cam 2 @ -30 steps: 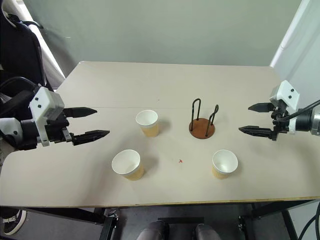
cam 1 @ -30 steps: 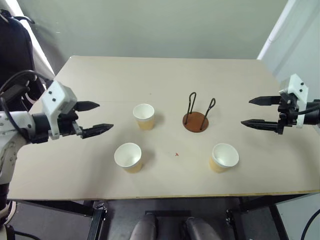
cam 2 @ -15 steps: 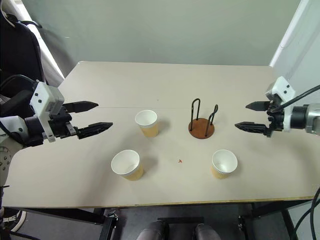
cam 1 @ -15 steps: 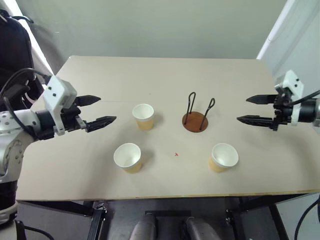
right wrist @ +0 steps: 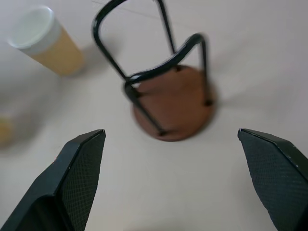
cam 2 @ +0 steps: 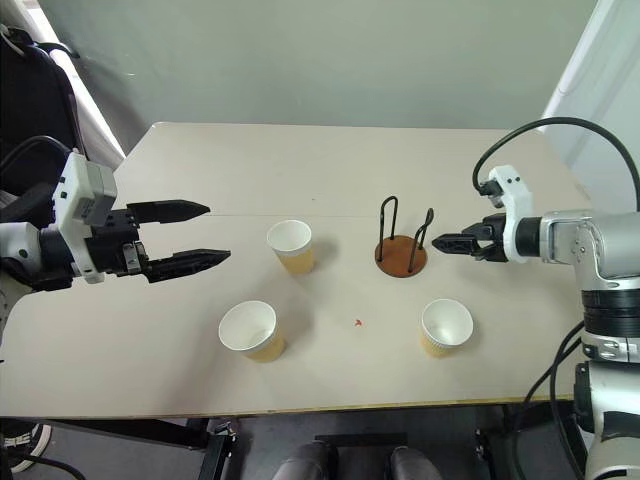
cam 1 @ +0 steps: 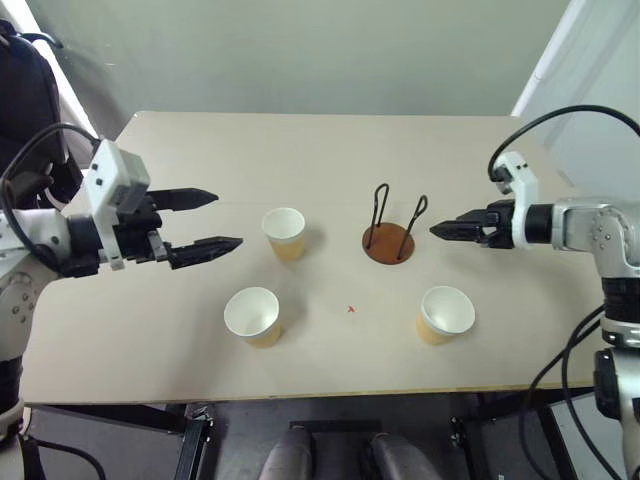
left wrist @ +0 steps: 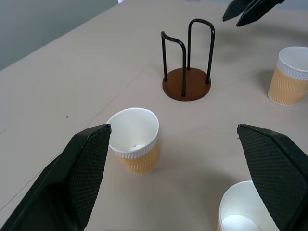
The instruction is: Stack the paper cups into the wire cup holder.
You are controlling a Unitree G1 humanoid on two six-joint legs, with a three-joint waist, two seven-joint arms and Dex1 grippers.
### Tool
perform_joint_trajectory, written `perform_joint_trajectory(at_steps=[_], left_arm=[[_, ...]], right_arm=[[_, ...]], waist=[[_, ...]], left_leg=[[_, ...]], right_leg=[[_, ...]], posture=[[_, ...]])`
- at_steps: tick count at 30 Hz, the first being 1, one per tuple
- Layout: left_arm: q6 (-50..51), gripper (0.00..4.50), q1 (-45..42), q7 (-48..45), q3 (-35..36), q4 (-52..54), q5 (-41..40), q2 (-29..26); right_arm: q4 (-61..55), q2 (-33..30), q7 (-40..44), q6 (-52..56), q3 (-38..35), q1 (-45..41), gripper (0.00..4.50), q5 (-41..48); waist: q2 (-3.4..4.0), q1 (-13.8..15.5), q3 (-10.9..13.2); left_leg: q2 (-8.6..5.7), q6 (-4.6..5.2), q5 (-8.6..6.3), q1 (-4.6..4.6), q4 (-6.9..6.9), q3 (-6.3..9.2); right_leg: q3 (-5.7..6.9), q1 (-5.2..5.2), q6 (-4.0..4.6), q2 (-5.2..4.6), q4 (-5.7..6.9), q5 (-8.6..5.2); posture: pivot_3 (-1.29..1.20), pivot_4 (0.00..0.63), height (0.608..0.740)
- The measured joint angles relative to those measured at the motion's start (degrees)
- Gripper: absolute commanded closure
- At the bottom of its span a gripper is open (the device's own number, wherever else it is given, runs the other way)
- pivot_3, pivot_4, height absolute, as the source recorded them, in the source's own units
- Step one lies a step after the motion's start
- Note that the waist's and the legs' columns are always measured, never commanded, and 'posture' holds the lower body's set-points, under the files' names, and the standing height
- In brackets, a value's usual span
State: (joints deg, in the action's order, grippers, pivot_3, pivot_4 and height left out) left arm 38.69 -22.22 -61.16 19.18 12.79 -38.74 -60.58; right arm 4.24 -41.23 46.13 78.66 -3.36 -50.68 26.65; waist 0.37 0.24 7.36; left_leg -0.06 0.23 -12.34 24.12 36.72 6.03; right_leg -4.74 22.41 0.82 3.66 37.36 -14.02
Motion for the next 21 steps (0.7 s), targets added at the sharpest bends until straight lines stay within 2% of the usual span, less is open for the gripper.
perform_joint_trajectory(at_steps=[2,7,21], left_arm=[[0.00,0.02,0.25,0.08,-0.02,0.24,0.15,0.00],[-0.06,0.02,0.93,0.40,-0.05,0.68,0.50,0.00],[-0.16,0.02,2.32,1.66,-0.04,1.79,1.20,0.00]], right_arm=[[0.80,4.10,-3.79,2.93,-3.09,-1.61,0.03,0.12],[0.92,9.62,-9.86,4.27,-6.31,-1.96,0.03,0.12],[2.03,17.31,-17.87,0.50,-6.33,-2.15,0.03,-0.57]], waist=[[0.00,-0.03,0.00],[0.00,0.05,0.00],[0.00,-0.05,0.00]], left_leg=[[0.00,-0.03,0.02,0.01,-0.03,0.00],[-0.01,-0.03,0.02,0.04,-0.08,0.00],[-0.01,-0.14,0.11,0.14,-0.07,0.00]], right_leg=[[0.00,0.08,0.02,0.00,0.04,0.00],[0.00,0.17,0.04,0.00,0.11,0.00],[0.00,0.50,0.10,0.00,0.55,-0.01]], posture=[[0.00,0.150,0.740],[0.00,0.150,0.740],[0.00,0.150,0.740]])
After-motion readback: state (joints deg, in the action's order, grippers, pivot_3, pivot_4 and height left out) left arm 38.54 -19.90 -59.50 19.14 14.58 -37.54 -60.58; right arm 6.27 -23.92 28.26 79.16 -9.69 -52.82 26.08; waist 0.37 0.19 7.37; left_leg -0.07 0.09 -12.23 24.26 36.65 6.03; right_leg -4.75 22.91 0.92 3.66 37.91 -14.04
